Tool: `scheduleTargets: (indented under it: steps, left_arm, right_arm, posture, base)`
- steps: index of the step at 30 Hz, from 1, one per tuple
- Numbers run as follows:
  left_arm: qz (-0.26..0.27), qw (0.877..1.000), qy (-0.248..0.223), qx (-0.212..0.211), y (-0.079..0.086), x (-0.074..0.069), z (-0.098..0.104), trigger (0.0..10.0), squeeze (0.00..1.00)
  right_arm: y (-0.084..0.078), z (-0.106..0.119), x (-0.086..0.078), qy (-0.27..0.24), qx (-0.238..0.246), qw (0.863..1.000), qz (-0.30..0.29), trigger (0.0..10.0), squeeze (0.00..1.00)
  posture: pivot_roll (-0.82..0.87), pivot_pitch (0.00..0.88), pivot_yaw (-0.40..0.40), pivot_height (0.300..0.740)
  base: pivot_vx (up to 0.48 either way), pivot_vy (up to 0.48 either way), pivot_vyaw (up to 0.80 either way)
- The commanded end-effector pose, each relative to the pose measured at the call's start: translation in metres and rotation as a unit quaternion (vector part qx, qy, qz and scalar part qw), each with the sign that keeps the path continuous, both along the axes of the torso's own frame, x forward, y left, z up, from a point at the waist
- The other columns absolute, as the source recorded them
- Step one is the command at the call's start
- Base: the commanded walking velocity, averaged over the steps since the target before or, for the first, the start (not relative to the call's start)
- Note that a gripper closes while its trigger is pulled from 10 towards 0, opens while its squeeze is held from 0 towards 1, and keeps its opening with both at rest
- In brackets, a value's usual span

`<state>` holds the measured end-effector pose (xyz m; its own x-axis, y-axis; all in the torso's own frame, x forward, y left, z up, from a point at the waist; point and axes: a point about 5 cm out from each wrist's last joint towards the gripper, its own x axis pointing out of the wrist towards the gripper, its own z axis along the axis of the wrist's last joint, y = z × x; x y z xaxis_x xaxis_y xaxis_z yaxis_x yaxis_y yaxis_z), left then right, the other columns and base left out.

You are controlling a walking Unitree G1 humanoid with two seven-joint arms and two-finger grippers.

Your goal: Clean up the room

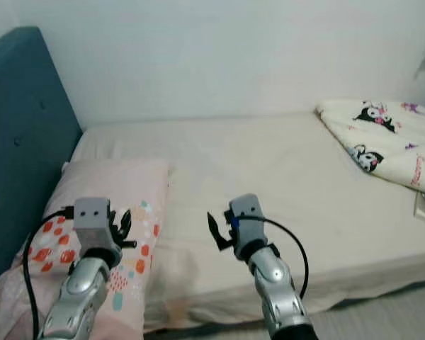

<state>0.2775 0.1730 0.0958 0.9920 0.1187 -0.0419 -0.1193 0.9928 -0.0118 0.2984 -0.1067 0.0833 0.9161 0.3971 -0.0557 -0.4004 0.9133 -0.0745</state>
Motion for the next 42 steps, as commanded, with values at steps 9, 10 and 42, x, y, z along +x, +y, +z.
scheduleTargets:
  steps: [9,10,42]
  left_arm:
    - [-0.014,1.0,0.012,0.021,-0.0033,-0.0033,0.0018,10.0,0.0]
    - [-0.017,1.0,0.012,0.021,-0.0045,-0.0032,0.0024,10.0,0.0]
    - [-0.024,0.999,0.036,-0.012,-0.0126,-0.001,-0.0028,10.0,0.0]
  right_arm:
    - [-0.0035,-0.002,0.0019,0.011,-0.009,1.0,0.007,10.0,0.0]
    - [-0.0031,-0.0019,0.0016,0.012,-0.008,1.0,0.007,10.0,0.0]
    - [-0.0096,-0.0036,0.0042,0.018,-0.001,1.0,-0.021,10.0,0.0]
  posture:
    - [0.07,0.064,-0.09,0.74]
    - [0.07,0.065,-0.09,0.74]
    - [0.06,0.051,-0.078,0.74]
  base:
    - [0.0,-0.107,0.18]
    - [0.0,-0.48,0.8]
    - [0.0,-0.143,0.23]
